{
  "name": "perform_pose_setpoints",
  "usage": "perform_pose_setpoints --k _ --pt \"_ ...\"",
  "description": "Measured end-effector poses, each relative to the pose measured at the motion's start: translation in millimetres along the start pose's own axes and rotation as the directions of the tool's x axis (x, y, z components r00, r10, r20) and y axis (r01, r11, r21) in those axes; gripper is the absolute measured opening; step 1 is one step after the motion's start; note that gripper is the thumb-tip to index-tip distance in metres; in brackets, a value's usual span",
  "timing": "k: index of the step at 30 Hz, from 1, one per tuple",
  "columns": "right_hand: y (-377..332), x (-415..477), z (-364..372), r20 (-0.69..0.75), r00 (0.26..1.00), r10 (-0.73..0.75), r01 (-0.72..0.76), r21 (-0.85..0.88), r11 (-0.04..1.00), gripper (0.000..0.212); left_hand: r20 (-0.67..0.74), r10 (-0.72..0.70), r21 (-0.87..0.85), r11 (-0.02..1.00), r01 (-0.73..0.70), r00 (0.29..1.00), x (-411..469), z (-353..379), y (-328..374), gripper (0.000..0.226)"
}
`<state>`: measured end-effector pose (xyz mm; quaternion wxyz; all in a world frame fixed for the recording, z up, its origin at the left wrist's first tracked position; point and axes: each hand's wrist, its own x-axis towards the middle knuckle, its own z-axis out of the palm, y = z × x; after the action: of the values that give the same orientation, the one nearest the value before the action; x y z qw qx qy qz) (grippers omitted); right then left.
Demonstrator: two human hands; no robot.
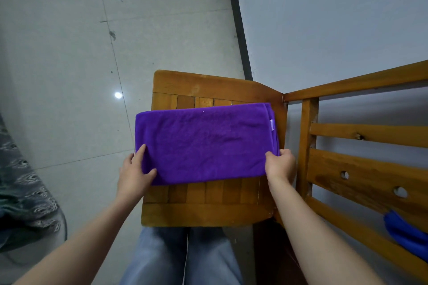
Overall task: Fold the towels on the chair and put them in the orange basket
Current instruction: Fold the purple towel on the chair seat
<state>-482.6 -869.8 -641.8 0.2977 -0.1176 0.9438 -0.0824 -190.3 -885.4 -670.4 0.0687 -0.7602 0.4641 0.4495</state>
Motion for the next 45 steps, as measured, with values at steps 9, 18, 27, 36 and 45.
perform_pose_setpoints --k 9,18,27,36,45 --pt "-15.5 -80.8 -2.1 -0.058 0.953 -0.296 0.300 0.280 0.912 0.012 0.090 0.165 0.140 0.974 -0.177 0.982 0.8 -2.3 23.9 0.054" --pt "-37.6 -134.2 66.7 0.399 0.732 -0.552 0.519 0.198 0.832 0.017 0.237 0.099 -0.330 0.944 -0.015 0.966 20.9 -26.1 34.8 0.054" --pt "-44.9 -126.1 84.0 0.611 0.273 -0.743 0.927 0.038 0.372 0.014 0.165 -0.008 -0.487 0.869 0.088 0.986 20.9 -22.2 47.2 0.042" --pt "-39.8 -113.9 79.8 0.705 0.054 -0.707 0.979 0.101 0.176 0.029 -0.026 -0.005 -0.512 0.859 -0.009 1.000 40.6 -23.5 46.1 0.015" --pt "-9.6 -78.3 78.8 0.526 0.340 -0.780 0.907 -0.402 0.125 0.060 -0.323 0.023 -0.135 0.988 -0.070 0.946 27.4 -20.4 47.8 0.063"
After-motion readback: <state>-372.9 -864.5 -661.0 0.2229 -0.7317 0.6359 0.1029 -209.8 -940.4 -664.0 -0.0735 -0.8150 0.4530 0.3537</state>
